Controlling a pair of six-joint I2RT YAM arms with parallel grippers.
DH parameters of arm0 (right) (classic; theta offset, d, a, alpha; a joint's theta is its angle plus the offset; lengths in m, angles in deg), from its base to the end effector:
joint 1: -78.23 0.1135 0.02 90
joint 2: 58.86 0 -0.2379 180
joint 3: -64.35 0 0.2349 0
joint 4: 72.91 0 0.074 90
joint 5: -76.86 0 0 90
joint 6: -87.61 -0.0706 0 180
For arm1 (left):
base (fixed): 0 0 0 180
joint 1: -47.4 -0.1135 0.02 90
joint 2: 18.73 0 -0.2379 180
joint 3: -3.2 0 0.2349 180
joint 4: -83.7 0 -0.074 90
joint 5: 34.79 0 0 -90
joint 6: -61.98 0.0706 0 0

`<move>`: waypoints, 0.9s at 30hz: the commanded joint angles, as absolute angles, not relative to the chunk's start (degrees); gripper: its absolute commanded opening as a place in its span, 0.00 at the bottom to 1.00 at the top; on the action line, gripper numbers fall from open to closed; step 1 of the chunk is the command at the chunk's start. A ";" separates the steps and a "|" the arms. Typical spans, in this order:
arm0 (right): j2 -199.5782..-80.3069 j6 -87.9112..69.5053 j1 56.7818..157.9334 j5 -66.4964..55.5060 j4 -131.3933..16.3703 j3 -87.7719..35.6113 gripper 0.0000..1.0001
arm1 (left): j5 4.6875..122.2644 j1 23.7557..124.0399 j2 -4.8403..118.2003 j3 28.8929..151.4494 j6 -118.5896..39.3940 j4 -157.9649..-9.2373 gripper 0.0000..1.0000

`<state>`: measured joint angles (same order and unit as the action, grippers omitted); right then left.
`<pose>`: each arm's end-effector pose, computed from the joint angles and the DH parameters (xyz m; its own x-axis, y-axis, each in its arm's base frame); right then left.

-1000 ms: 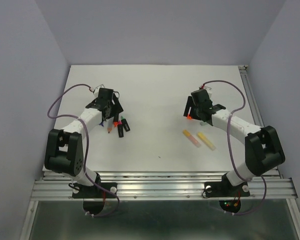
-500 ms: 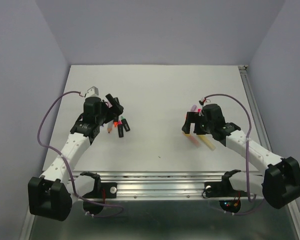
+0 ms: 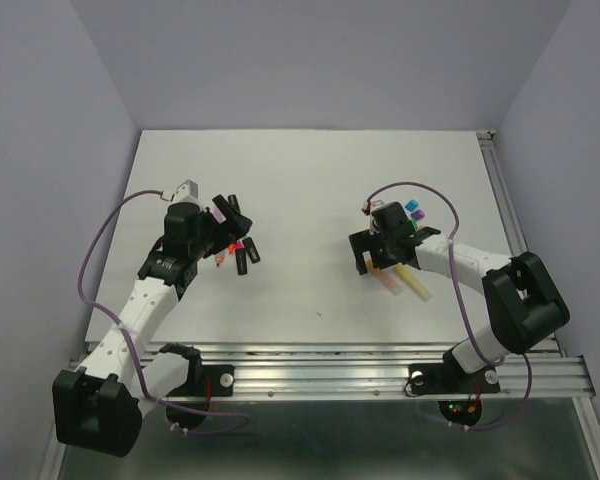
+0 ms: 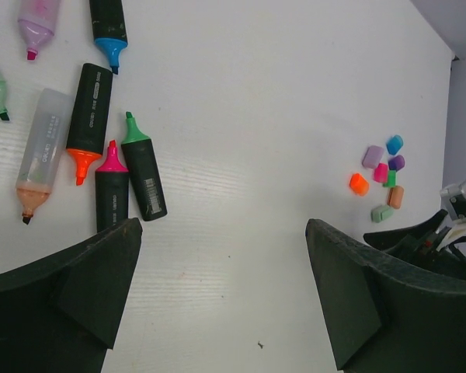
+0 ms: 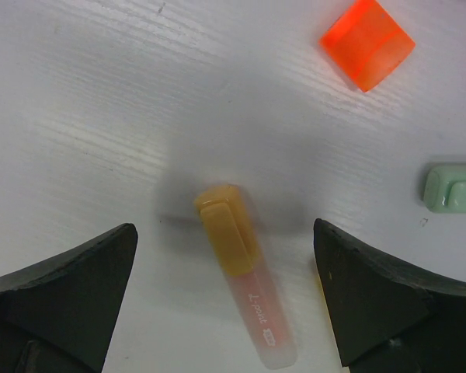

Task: Open the pen caps

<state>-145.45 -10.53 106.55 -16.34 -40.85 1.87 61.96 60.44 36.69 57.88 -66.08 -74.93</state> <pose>0.2666 0.1392 0.1350 -0.7871 -0.2636 -0.5577 -0.3383 0.9405 0.0329 0.2450 -0.0653 0.2521 -0.4922 -0.5144 -0.7022 0.0339 0.7948 -0.6060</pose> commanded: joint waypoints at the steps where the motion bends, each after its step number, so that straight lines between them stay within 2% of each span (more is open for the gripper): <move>1: -147.19 -5.38 107.94 -18.49 -42.20 -2.56 1.00 | 62.69 60.58 35.50 57.46 -65.99 -76.75 0.99; 6: -150.43 -4.41 109.16 -21.22 -40.27 -2.39 0.97 | 62.42 60.67 35.33 57.73 -65.81 -76.75 0.99; 7: -150.97 -4.06 109.26 -21.31 -40.09 -2.30 0.92 | 62.33 60.67 35.41 57.73 -65.81 -76.75 0.99; 9: -151.67 -4.23 109.69 -21.83 -39.74 -2.48 0.89 | 62.42 60.67 35.50 57.73 -65.72 -76.75 0.99; 11: -152.90 -4.32 109.78 -22.36 -39.65 -2.92 0.81 | 62.25 60.67 35.59 57.90 -65.72 -76.66 0.99; 12: -153.51 -4.32 109.87 -23.06 -39.74 -3.00 0.70 | 62.25 60.58 35.59 57.90 -65.72 -76.66 0.99; 14: -154.13 -4.41 109.96 -23.42 -39.83 -3.18 0.60 | 62.16 60.67 35.42 57.73 -65.72 -76.66 0.99; 15: -154.14 -4.93 110.05 -23.33 -39.48 -3.53 0.49 | 62.07 60.58 35.33 57.73 -65.81 -76.66 0.99; 17: -154.14 -5.73 110.22 -23.33 -38.25 -3.71 0.42 | 62.07 60.58 35.41 57.64 -65.81 -76.66 0.99; 20: -151.78 -6.77 110.49 -23.86 -38.07 -2.66 0.41 | 62.51 60.58 35.33 57.64 -65.81 -76.66 0.99; 24: -148.87 -7.57 110.49 -24.65 -38.68 -0.64 0.51 | 62.69 60.67 35.33 57.90 -65.72 -76.66 0.99; 27: -148.77 -6.26 110.49 -23.07 -38.42 -0.72 0.53 | 62.95 60.58 35.24 57.82 -65.64 -76.66 0.99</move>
